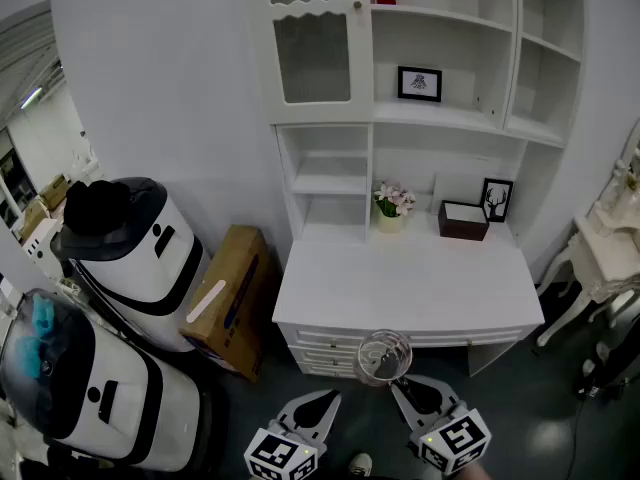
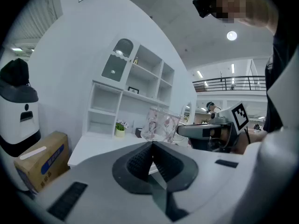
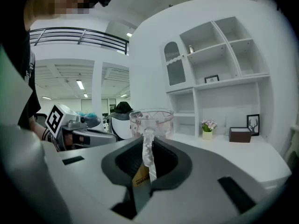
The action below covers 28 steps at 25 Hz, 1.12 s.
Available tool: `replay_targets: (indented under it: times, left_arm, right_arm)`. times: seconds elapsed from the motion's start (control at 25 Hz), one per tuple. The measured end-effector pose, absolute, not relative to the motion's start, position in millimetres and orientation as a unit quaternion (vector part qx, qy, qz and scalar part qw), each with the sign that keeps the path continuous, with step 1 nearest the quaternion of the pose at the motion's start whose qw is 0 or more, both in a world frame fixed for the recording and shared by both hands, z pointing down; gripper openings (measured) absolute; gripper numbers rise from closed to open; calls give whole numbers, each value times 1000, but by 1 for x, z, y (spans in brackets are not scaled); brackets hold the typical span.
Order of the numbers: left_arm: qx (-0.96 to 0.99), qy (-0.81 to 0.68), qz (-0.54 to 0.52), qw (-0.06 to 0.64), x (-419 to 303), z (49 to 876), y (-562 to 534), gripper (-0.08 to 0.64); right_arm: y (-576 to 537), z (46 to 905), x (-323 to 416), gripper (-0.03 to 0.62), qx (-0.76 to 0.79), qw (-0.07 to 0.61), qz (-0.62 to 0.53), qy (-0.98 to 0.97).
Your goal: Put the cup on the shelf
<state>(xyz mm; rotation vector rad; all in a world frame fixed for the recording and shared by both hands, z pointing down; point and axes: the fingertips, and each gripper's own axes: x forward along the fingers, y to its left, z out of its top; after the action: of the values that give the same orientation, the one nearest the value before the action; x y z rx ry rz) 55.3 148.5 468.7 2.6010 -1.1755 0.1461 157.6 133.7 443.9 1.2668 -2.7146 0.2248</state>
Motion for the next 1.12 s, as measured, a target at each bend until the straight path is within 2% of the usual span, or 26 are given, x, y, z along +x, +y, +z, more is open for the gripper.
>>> replay_targets:
  times: [1.12]
  left_arm:
    - [900, -408, 56, 144, 39, 468, 156, 5]
  right_arm:
    - [132, 445, 141, 35, 424, 56, 96, -899]
